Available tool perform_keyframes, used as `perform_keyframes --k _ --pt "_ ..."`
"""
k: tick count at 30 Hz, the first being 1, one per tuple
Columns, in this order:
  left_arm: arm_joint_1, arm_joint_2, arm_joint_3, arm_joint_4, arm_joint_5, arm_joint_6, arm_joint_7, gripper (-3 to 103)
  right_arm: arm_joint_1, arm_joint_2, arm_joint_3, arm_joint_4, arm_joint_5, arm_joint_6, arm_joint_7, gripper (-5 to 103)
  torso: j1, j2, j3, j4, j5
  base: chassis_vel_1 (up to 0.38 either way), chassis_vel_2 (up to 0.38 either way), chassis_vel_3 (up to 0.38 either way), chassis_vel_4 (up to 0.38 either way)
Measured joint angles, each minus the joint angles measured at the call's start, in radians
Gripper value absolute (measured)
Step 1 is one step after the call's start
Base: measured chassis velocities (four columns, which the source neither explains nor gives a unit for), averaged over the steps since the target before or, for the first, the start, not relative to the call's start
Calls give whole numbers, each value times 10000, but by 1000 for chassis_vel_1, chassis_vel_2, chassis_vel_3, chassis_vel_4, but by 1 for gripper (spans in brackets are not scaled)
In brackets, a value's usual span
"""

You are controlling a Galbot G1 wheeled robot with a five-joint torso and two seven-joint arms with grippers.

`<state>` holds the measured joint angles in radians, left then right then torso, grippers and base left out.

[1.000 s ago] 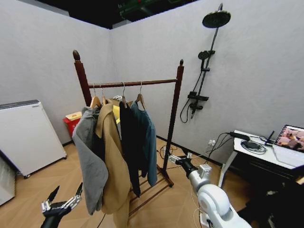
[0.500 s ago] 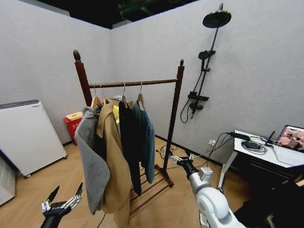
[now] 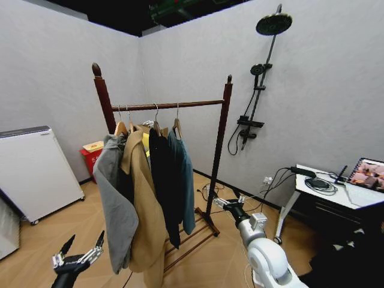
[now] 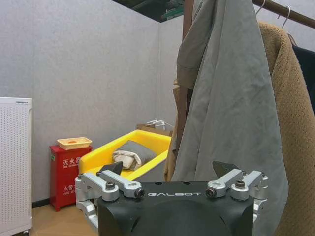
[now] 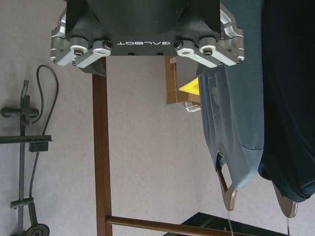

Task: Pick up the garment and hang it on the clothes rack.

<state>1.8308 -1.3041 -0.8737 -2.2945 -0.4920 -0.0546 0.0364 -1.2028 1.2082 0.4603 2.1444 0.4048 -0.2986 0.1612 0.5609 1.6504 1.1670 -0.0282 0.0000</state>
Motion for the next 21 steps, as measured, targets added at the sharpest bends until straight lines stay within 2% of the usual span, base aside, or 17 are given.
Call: perform_keyframes --k 21 --pt "1 0 0 0 0 0 0 100 -36 -36 9 2 53 0 146 100 0 0 0 -1 0 -17 -18 -17 -16"
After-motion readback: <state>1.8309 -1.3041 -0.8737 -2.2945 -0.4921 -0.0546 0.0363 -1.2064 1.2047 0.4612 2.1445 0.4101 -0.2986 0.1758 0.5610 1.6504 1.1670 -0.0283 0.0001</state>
